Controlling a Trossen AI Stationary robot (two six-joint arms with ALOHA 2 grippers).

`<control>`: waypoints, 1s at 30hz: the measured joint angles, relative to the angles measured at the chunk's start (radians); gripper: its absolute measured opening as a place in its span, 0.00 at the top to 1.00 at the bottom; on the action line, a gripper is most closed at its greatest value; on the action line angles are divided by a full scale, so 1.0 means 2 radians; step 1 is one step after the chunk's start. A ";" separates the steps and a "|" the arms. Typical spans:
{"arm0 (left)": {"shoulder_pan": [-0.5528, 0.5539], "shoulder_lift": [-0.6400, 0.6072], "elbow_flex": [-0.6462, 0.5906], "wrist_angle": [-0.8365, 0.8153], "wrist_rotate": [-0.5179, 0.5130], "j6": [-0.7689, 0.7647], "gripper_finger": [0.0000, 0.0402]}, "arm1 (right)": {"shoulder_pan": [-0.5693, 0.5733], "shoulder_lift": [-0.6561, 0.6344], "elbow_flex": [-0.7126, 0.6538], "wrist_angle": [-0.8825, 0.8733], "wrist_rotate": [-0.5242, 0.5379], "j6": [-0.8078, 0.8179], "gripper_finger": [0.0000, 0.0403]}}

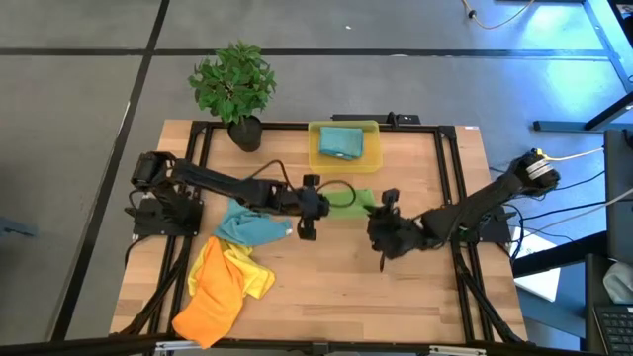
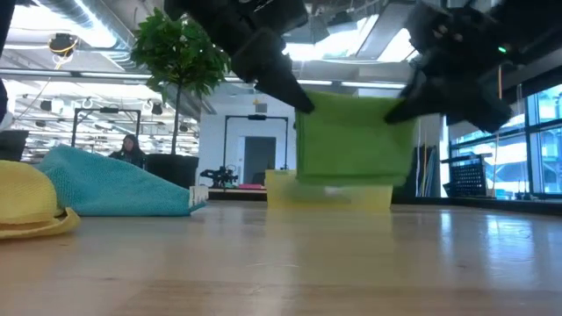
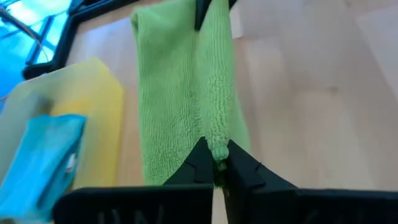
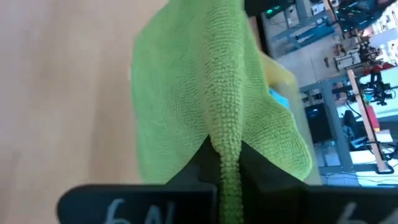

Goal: Fold microfiber towels
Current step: Put the folded green microfiber towel into the yellow bin

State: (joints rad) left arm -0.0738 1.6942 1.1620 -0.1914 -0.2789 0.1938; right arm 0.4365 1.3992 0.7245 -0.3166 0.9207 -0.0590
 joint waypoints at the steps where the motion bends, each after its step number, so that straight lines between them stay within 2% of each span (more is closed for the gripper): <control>1: 0.008 -0.005 0.000 -0.002 0.002 0.001 1.00 | -0.011 -0.014 -0.003 0.011 -0.006 -0.014 0.96; 7: 0.058 -0.016 0.000 0.017 -0.008 0.026 1.00 | -0.103 -0.074 -0.021 0.060 -0.038 -0.100 0.97; 16: 0.131 -0.021 0.000 0.047 -0.058 0.058 1.00 | -0.255 -0.084 -0.021 0.177 -0.131 -0.228 0.97; 22: 0.183 -0.021 0.000 0.107 -0.061 0.091 1.00 | -0.362 -0.084 -0.020 0.235 -0.226 -0.262 0.97; 27: 0.224 -0.015 0.000 0.139 -0.021 0.090 1.00 | -0.445 -0.075 -0.019 0.263 -0.340 -0.248 0.97; 30: 0.243 0.000 -0.001 0.163 -0.008 0.095 1.00 | -0.475 -0.054 -0.019 0.282 -0.376 -0.248 0.97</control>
State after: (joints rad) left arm 0.4116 1.6946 1.1606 0.1336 -0.2959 0.3838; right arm -0.5143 1.2906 0.6858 0.2481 0.1694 -0.5546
